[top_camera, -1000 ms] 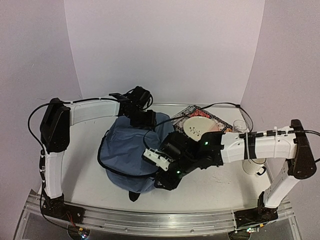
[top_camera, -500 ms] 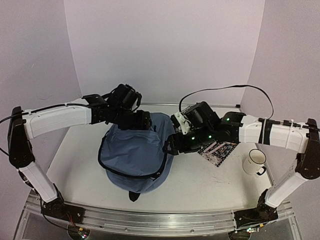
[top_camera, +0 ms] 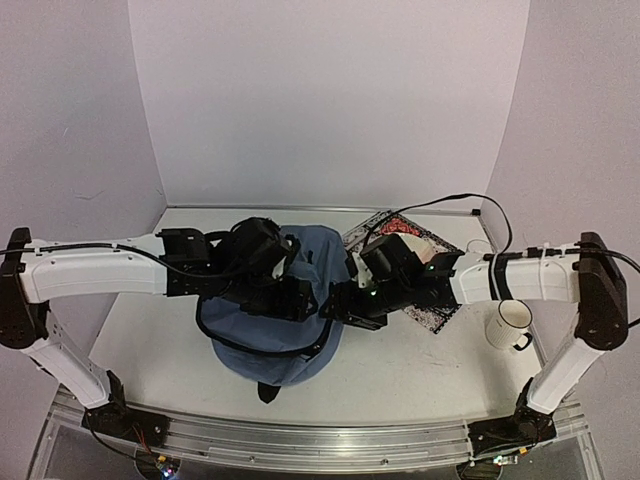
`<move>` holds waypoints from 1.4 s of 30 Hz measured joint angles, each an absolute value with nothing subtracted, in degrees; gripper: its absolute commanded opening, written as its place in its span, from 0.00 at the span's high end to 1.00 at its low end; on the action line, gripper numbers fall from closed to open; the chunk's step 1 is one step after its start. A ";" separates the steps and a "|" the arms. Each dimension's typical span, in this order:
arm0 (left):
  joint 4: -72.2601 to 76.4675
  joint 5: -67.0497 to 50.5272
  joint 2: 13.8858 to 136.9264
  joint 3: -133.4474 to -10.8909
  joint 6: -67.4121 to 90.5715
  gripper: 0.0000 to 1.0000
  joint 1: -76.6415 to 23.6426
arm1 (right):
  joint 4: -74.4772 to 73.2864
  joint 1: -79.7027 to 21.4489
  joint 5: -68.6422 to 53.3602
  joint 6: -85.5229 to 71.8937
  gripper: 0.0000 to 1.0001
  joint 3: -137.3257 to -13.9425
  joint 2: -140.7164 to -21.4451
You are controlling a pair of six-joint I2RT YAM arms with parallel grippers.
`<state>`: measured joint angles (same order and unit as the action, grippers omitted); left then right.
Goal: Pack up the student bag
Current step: Hold the largest pocket of the student bag, then grab the largest pocket of the student bag.
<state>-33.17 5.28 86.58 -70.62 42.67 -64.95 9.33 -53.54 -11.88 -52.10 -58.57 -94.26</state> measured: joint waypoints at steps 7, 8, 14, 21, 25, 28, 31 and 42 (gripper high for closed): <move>-33.18 2.22 86.57 -70.01 46.17 0.40 -69.59 | 13.29 -53.54 -13.72 -55.16 0.49 -58.16 -95.56; -33.21 1.64 86.84 -69.94 46.60 0.41 -69.92 | 13.80 -53.54 -13.94 -55.39 0.50 -57.98 -95.60; -33.82 -0.91 89.33 -69.80 48.07 0.49 -70.11 | 16.10 -53.35 -14.63 -56.72 0.54 -56.72 -96.31; -35.00 -3.04 93.03 -69.86 47.44 0.56 -70.26 | 16.91 -53.32 -15.19 -57.32 0.55 -56.47 -96.78; -36.58 -3.40 95.10 -70.55 46.48 0.59 -70.74 | 17.37 -53.32 -15.37 -57.66 0.57 -56.47 -97.02; -37.73 -3.26 97.01 -71.96 46.10 0.72 -71.00 | 17.69 -53.32 -15.46 -57.96 0.59 -56.47 -97.32; -38.79 -2.79 98.08 -73.30 45.04 0.97 -71.10 | 17.75 -53.32 -15.49 -58.27 0.68 -56.47 -97.41; -42.98 -1.40 97.85 -74.99 44.36 1.00 -71.11 | 16.95 -51.74 -15.67 -56.74 1.00 -56.29 -97.38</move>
<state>-42.98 -1.40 97.85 -74.99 44.36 -71.11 16.95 -51.74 -15.67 -56.74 -56.29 -97.38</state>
